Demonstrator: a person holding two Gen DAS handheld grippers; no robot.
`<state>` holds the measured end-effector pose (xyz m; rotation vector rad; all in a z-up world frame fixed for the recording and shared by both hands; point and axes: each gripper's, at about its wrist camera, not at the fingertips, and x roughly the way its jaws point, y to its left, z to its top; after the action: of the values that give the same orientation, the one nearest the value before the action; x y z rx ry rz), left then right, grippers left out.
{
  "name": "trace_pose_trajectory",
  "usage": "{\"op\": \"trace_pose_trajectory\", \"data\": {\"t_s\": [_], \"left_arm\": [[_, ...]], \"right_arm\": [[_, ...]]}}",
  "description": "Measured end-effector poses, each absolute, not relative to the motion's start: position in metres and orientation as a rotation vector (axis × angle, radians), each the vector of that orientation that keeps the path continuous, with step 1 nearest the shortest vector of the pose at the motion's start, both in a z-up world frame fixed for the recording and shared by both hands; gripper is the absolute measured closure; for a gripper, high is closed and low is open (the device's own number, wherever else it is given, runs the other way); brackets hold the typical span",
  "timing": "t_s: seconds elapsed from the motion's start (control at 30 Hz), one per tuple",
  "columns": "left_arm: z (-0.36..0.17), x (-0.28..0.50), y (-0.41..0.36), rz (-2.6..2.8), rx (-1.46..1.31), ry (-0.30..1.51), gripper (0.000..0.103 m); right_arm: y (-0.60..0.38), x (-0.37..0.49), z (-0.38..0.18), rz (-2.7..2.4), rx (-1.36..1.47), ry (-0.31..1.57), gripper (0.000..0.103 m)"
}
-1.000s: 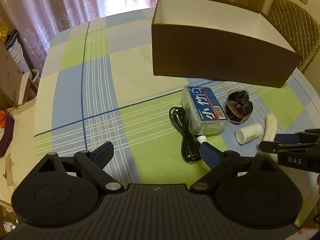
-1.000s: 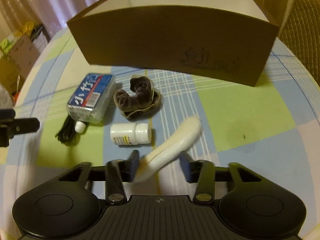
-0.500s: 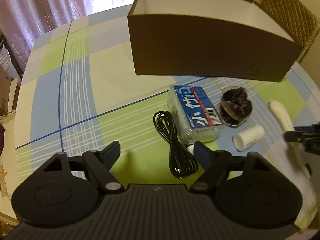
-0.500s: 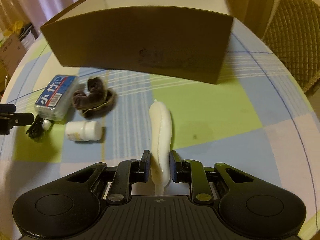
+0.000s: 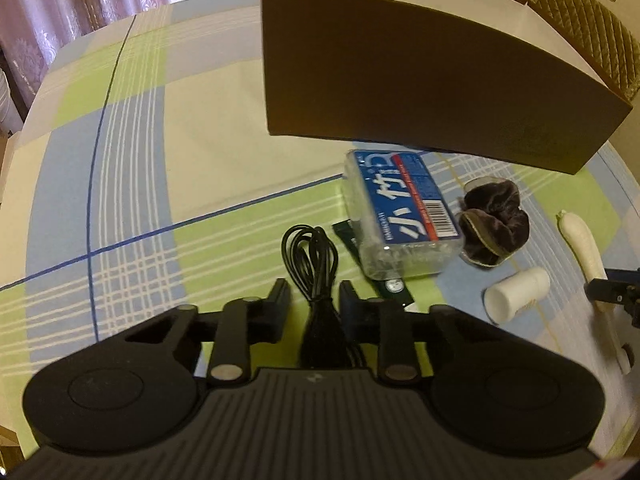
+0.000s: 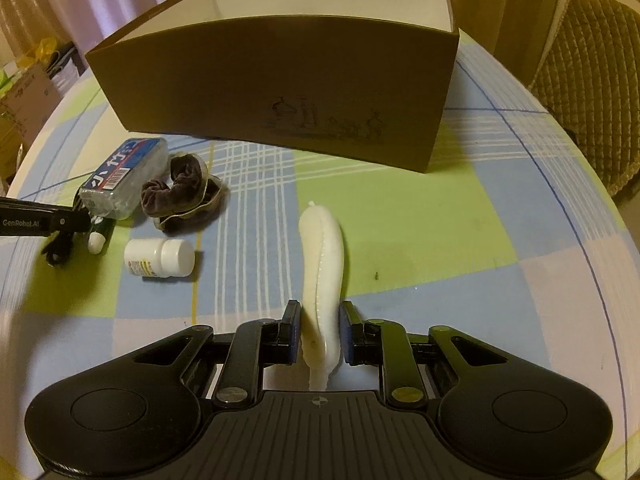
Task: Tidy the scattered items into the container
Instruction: 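Grasp the white toothbrush with the right tool while the left tool grasps the black cable, then lift and carry the toothbrush and black cable over the box with both tools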
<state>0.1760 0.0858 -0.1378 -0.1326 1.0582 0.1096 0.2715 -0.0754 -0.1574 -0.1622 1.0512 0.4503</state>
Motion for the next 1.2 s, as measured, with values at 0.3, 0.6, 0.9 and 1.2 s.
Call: {"op": "trace_pose_trajectory", "data": {"t_s": [0.3,0.6,0.9,1.2], "left_arm": [[-0.135,0.144,0.107,0.146,-0.188,1.079,0.085],[-0.137,0.167,0.099,0.133,-0.148,1.064,0.084],[-0.137,0.163,0.091,0.118,-0.117,1.072,0.085],[-0.121,0.141,0.087,0.108,-0.158,1.059,0.086]], "right_arm": [[-0.075,0.268,-0.158,0.481,-0.205,1.03,0.085],[-0.066,0.275,-0.163,0.507,-0.265,0.968,0.078],[-0.054,0.272,-0.167,0.547,-0.331,0.92,0.083],[-0.06,0.265,-0.156,0.595,-0.256,0.968,0.083]]}}
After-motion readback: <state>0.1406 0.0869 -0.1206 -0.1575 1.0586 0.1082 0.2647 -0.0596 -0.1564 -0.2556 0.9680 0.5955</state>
